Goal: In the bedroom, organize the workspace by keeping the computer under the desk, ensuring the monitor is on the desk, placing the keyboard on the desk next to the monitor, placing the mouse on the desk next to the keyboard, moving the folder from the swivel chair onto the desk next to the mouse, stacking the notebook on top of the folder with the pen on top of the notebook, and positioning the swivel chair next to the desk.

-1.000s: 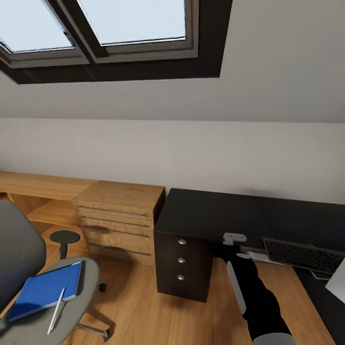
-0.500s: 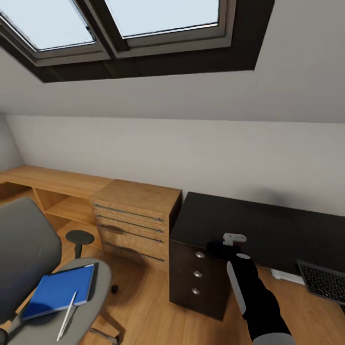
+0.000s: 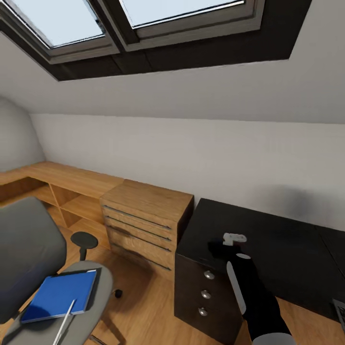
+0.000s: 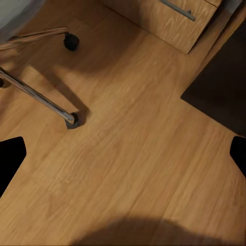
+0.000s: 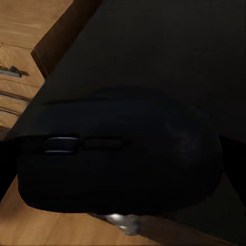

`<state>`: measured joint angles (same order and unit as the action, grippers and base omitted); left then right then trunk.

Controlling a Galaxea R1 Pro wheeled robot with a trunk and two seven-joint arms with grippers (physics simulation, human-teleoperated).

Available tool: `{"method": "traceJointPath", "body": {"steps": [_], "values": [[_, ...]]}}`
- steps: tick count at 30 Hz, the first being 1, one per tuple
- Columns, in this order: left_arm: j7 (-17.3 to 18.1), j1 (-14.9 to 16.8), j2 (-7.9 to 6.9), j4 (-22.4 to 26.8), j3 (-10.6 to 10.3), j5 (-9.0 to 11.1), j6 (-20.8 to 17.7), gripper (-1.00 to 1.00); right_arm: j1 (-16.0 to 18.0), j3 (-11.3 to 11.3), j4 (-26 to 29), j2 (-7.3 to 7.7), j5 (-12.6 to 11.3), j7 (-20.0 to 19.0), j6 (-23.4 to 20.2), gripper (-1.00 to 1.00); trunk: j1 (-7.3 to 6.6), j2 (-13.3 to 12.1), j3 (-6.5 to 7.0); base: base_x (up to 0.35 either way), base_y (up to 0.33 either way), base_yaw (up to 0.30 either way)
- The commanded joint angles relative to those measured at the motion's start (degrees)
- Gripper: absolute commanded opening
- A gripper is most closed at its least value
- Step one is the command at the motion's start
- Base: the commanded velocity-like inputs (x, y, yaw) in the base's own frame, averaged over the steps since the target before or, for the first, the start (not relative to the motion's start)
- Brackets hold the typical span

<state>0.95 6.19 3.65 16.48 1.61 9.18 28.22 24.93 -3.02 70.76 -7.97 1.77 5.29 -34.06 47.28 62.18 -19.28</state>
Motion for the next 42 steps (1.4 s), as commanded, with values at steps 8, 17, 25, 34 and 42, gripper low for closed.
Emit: {"method": "traceJointPath", "body": {"steps": [8, 17, 25, 34, 42], "values": [[0.1, 0.05, 0.1, -0.04, 0.15, 0.14, 0.17, 1.0, 0.03, -0.06, 0.03, 0.03, 0.2, -0.16, -0.31, -1.0, 0.03, 0.04, -0.16, 0.209, -0.215, 0.088], [0.17, 0.05, 0.13, -0.04, 0.08, 0.14, 0.17, 1.0, 0.03, -0.06, -3.49, 0.37, 0.24, -0.43, -0.12, -1.0, 0.03, 0.04, -0.16, 0.093, -0.143, 0.007], [0.19, 0.05, 0.13, -0.04, 0.06, 0.14, 0.17, 1.0, 0.03, 0.09, -6.01, 0.41, 0.33, -0.5, 0.37, -1.0, 0.03, 0.04, -0.16, 0.009, -0.013, 0.0], [0.19, 0.05, 0.13, -0.04, 0.06, 0.14, 0.17, 1.0, 0.03, 2.74, -6.86, 0.41, 0.34, -2.61, 0.64, -1.0, 0.03, 0.04, -0.16, 0.0, -0.001, 0.0], [0.19, 0.05, 0.13, -0.04, 0.06, 0.14, 0.17, 1.0, 0.03, 3.07, -6.95, 0.41, 0.34, -3.02, 0.71, -1.0, 0.03, 0.04, -0.16, 0.001, 0.001, 0.0]]}}
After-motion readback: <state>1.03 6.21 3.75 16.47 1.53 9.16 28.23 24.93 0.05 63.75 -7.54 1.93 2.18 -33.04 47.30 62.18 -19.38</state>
